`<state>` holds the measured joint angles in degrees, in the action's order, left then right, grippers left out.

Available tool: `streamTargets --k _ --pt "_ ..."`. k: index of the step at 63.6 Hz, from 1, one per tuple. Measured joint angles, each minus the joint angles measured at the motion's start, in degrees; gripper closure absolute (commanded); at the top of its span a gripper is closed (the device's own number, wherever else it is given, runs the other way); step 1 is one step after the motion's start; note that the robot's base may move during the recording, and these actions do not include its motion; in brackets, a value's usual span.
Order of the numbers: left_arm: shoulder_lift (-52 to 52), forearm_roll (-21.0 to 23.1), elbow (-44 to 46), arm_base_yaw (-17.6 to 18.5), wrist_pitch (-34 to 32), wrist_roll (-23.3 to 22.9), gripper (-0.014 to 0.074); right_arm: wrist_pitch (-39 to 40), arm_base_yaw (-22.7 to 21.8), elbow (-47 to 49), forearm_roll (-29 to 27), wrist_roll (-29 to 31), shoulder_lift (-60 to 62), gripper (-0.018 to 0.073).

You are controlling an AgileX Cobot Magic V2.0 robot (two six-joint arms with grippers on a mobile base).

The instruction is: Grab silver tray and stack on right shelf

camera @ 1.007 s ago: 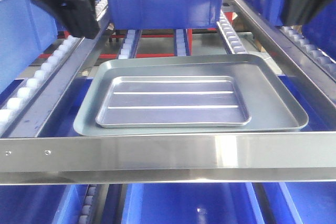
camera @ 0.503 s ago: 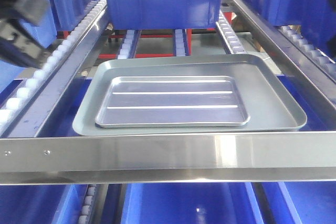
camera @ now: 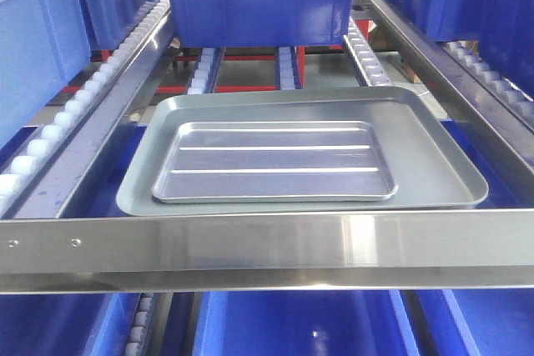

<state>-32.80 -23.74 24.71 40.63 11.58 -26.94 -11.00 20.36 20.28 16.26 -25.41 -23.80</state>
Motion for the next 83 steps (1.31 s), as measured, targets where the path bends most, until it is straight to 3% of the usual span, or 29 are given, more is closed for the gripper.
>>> streamTargets --k 42,46,52,56,67,83 --pt "0.13 -0.62 -1.02 0.0 -0.3 0.12 0.0696 -0.55 0.0 -0.04 0.56 0.0 0.11 0.0506" --pt "0.13 3.6 -1.02 0.0 -0.81 4.31 0.0696 -0.55 0.0 -0.04 0.56 0.0 0.11 0.0506" --pt "0.39 18.63 -1.17 0.0 -1.04 22.42 0.0696 -0.55 0.0 -0.04 0.56 0.0 0.11 0.0506" --pt "1.57 24.28 -1.46 -0.45 -1.04 29.03 0.0696 -0.55 0.0 -0.04 0.56 0.0 0.11 0.0506" --pt "11.0 27.59 -6.01 -7.65 -1.04 33.3 0.0696 -0.55 0.0 -0.04 0.56 0.0 0.11 0.0506" --pt "29.63 28.9 -17.78 -25.34 -1.04 33.52 0.0696 -0.55 0.0 -0.04 0.56 0.0 0.11 0.0506"
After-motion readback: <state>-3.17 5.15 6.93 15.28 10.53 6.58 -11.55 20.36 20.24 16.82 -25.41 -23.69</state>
